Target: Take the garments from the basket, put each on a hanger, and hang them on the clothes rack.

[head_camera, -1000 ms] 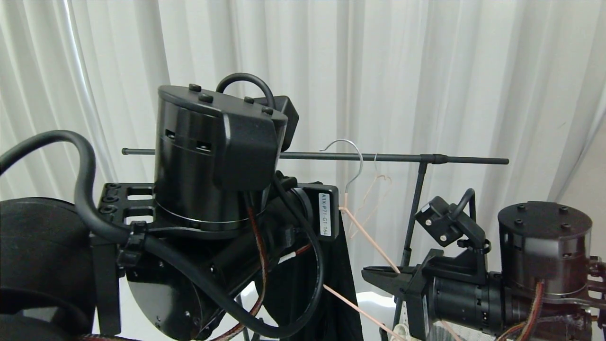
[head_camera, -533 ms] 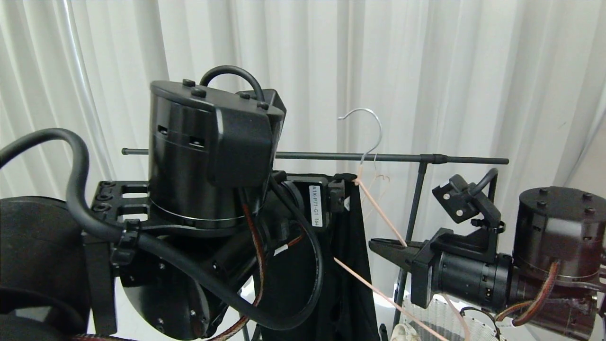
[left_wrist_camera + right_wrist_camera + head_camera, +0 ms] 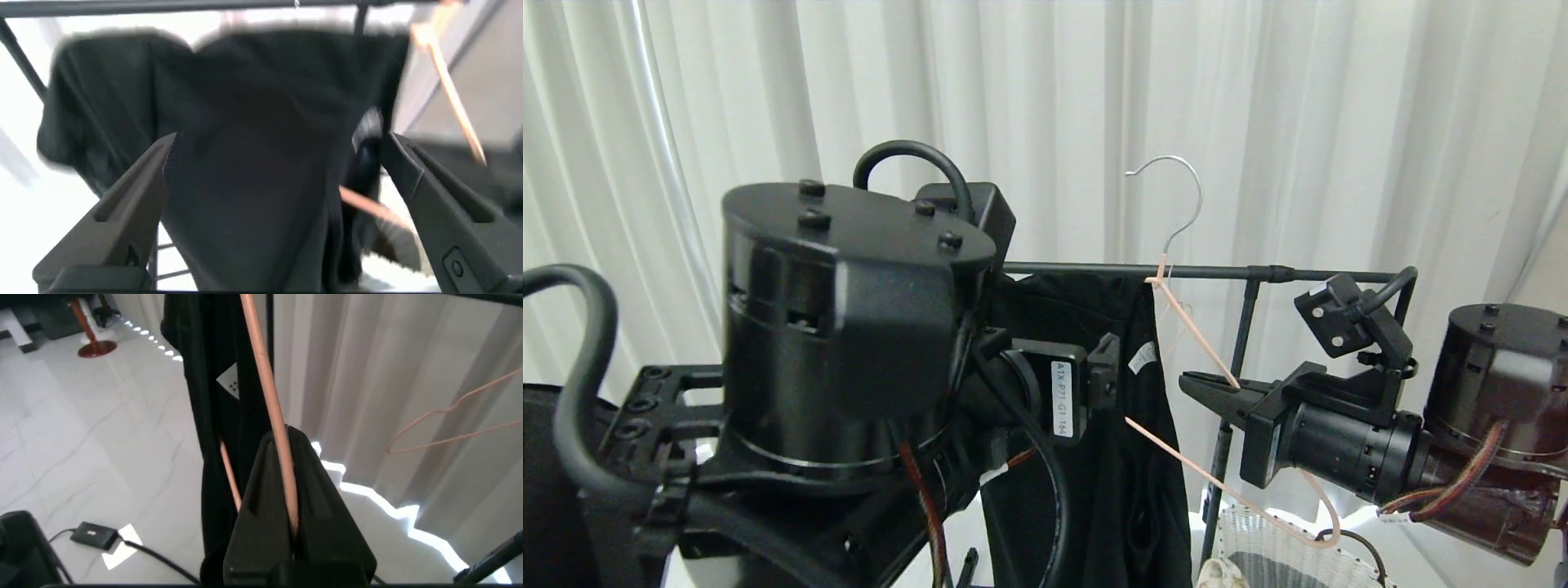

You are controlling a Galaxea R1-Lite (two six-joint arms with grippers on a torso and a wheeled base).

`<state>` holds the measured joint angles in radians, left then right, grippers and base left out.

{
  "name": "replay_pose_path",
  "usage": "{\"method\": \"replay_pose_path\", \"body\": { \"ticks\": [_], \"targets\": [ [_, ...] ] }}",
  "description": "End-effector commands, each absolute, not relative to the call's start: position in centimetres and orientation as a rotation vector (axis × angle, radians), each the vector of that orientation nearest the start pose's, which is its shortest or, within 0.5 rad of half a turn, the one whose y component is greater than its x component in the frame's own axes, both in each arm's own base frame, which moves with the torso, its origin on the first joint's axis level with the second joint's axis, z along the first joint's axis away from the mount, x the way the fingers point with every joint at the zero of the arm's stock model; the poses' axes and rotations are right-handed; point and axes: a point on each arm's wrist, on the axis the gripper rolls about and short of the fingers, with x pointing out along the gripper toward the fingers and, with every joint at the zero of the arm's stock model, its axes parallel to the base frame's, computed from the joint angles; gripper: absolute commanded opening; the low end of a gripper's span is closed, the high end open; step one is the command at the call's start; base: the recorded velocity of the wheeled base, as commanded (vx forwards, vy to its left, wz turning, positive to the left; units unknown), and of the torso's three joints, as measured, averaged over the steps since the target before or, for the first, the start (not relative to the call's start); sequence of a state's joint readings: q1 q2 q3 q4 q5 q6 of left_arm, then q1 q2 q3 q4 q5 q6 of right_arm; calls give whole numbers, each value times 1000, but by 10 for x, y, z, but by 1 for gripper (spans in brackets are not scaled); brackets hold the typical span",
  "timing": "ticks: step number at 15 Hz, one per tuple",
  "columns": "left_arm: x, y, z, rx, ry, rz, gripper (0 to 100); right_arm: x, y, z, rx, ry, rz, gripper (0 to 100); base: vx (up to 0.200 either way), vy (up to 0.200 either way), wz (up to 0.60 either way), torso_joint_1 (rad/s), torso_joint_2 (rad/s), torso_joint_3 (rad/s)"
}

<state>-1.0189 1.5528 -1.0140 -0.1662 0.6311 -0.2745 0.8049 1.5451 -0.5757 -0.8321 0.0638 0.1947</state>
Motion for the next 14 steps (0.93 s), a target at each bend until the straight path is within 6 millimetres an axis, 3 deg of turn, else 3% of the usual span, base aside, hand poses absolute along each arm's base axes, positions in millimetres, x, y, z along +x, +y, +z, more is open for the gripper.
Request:
{"method": "replay_pose_path", "body": {
  "ticks": [1, 3, 6, 9, 14],
  "targets": [
    [142, -222, 232, 28, 319, -373, 100, 178, 180, 185, 126, 205, 834, 0, 0, 0, 0, 0, 0, 0],
    [136, -211, 228, 42, 321, -374, 100, 179, 171, 185, 97, 190, 812, 0, 0, 0, 0, 0, 0, 0],
    [123, -176, 227, 34, 270, -454, 100, 160, 149, 170, 65, 230, 806, 0, 0, 0, 0, 0, 0, 0],
    [116, -140, 224, 159, 236, -597, 100, 142, 135, 162, 39, 245, 853, 0, 0, 0, 0, 0, 0, 0],
    [103, -132, 205, 312, 227, -907, 100, 117, 126, 144, -113, 240, 1010, 0, 0, 0, 0, 0, 0, 0]
  ]
}}
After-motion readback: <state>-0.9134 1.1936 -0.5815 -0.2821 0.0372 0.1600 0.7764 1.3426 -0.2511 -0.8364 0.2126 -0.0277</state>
